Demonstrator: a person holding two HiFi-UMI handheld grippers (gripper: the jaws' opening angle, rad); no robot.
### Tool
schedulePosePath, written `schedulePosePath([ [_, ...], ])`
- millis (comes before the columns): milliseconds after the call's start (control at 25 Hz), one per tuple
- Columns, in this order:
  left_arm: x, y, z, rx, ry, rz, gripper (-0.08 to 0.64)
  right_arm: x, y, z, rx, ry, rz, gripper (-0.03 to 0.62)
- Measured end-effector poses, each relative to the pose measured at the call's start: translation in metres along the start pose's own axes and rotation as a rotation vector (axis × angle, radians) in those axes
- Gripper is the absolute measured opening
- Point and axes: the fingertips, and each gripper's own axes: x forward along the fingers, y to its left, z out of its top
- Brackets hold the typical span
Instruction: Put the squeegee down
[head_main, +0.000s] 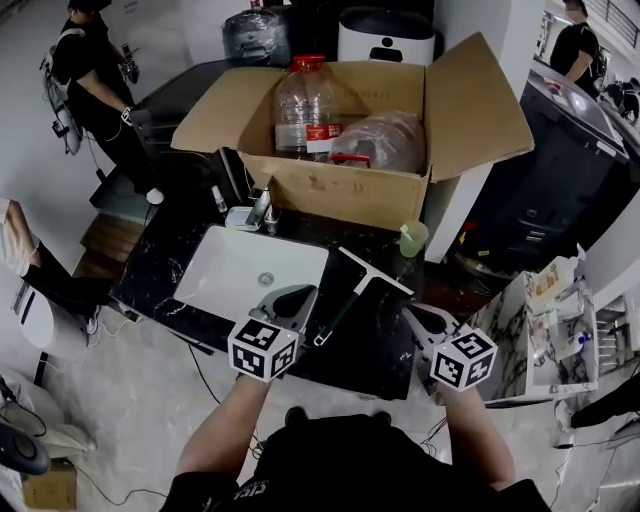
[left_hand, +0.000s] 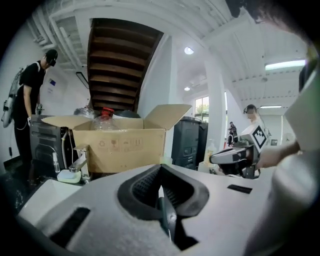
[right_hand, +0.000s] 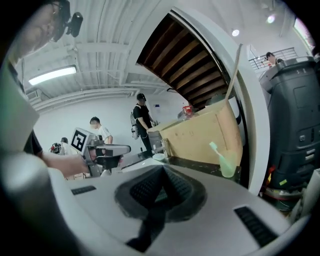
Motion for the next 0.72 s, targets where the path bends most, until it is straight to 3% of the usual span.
schedulePosePath([
  [200,-0.044,0.039,0.023,0.037,-0.052,-0.055,0.008,0.048,0.056,0.027,-0.007,-0.064,-0.013,0.005],
  [400,-0.078,0.086,0.050,0.043,-0.145,-0.019,0.008,0.074,0.107,0.052,-0.042,-0.106,-0.031,0.005],
  [520,-0.084,0.103,0.063,0.041,-0.169,-0.013,0.008,0.079,0.123,0.073,-0.080,-0.131,-0.038,0.005],
  [720,-0.078,0.114,0.084,0.121,-0.155,-0.013,0.008,0.080,0.132,0.117,-0.192,-0.161,-0.028,0.005],
])
